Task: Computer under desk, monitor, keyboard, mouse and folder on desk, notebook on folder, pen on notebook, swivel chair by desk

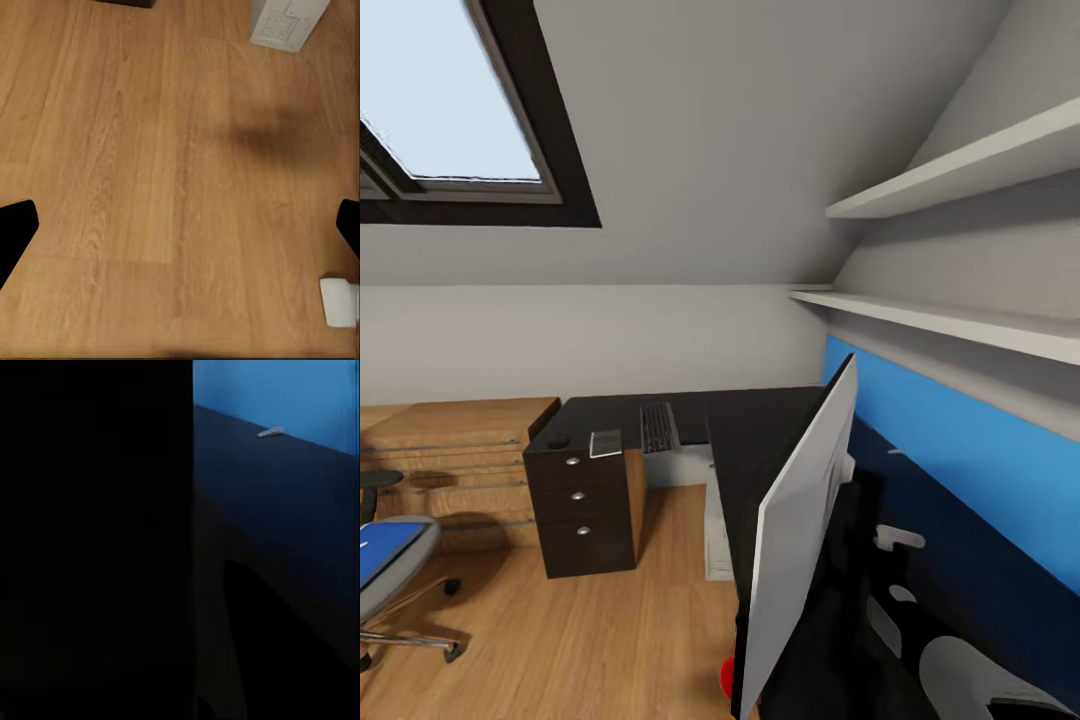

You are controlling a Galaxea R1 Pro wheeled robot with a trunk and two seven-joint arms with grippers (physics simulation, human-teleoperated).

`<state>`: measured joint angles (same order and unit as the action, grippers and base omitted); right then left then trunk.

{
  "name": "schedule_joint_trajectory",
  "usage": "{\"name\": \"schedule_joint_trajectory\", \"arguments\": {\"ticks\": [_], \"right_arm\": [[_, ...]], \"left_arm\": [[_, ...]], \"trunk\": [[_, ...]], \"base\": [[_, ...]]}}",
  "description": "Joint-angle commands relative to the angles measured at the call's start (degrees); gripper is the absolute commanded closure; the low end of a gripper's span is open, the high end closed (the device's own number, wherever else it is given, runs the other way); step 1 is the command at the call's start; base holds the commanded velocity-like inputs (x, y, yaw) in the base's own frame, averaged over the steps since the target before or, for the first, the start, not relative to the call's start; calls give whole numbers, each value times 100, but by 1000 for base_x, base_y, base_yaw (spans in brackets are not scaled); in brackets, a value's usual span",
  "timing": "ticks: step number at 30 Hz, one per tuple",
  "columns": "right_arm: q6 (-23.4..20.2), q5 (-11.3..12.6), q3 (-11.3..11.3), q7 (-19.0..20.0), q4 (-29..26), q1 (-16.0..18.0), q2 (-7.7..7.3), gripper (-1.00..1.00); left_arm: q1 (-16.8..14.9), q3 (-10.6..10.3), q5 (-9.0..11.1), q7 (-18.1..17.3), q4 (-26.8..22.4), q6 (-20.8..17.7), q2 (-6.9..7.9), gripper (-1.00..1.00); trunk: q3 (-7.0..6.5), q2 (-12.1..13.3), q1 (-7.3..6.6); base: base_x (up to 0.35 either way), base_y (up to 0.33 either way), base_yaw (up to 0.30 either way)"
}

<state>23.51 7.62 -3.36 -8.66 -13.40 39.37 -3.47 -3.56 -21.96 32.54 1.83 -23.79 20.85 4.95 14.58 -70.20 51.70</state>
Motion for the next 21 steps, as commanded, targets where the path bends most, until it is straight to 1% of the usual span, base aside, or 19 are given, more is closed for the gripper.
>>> {"name": "schedule_joint_trajectory", "arguments": {"ticks": [1,14,17,21], "right_arm": [[49,155,-51,14,197,1,-4,100],[49,152,-51,18,197,1,-4,100],[49,152,-51,20,197,1,-4,100],[49,152,-51,19,197,1,-8,100]], "left_arm": [[-4,-45,50,20,-3,25,6,-100],[-4,-45,50,19,-3,25,8,-100],[-4,-45,50,19,-3,25,7,-100],[-4,-45,50,19,-3,25,12,-100]], "trunk": [[9,-4,0],[9,-4,0],[9,-4,0],[9,-4,0]], "base": [[-74,-295,0],[-72,-300,0],[-44,-137,0],[-11,-36,0]]}}
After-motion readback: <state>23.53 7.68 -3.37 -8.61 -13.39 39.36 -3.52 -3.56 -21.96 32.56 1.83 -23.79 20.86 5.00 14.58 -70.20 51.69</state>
